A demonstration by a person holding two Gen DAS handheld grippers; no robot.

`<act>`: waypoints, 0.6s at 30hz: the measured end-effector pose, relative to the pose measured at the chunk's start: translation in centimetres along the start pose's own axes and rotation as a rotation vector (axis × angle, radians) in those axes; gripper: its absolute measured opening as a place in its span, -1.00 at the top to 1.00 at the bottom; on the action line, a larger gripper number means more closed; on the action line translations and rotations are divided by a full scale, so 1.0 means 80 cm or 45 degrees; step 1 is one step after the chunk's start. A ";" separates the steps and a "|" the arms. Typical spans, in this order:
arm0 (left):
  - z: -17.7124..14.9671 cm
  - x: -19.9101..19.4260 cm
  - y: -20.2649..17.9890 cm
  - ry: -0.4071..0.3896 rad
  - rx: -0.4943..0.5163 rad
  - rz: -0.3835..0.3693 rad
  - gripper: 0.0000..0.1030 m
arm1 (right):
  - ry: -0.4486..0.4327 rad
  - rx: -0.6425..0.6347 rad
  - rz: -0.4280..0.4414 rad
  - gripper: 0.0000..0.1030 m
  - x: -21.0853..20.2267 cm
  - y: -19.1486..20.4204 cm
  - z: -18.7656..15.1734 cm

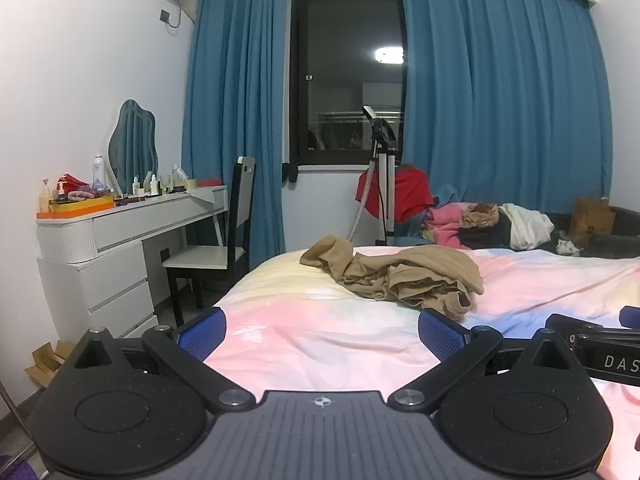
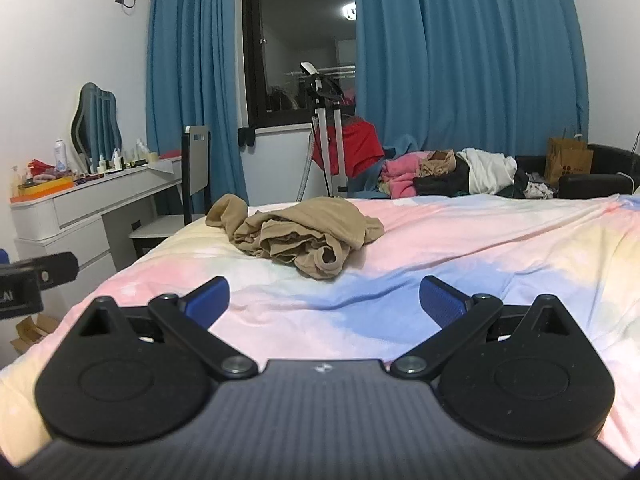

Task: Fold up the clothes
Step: 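Move both grippers toward the crumpled tan shirt on the bed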

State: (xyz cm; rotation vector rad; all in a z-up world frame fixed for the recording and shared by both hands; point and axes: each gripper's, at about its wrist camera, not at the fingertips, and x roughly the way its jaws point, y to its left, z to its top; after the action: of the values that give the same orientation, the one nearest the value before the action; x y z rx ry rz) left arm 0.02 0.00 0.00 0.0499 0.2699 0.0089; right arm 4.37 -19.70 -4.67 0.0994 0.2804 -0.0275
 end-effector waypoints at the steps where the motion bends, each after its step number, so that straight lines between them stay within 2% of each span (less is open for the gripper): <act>1: 0.000 0.001 0.000 0.010 -0.009 -0.004 -1.00 | -0.006 -0.005 0.002 -1.00 0.000 0.000 0.000; 4: 0.000 0.001 -0.002 0.027 -0.039 -0.018 -1.00 | -0.023 -0.021 0.007 -1.00 -0.001 0.000 0.000; 7: -0.003 -0.019 -0.001 -0.022 -0.070 -0.015 -1.00 | -0.053 -0.040 0.003 -1.00 -0.007 0.001 0.001; 9: -0.003 -0.021 -0.002 -0.012 -0.076 -0.024 -1.00 | -0.058 -0.055 -0.012 -1.00 -0.017 0.005 0.004; 15: -0.003 -0.023 0.003 0.010 -0.084 -0.041 -1.00 | 0.000 0.020 0.011 -1.00 -0.009 0.001 0.005; 18: -0.003 -0.025 0.005 0.016 -0.088 -0.041 -1.00 | -0.002 0.007 0.028 -0.99 -0.011 0.004 0.003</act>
State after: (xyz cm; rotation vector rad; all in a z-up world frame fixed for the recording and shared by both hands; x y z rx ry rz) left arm -1.94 0.41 0.32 -0.0231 0.2824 -0.0136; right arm 3.57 -19.40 -4.20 0.1080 0.2774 -0.0068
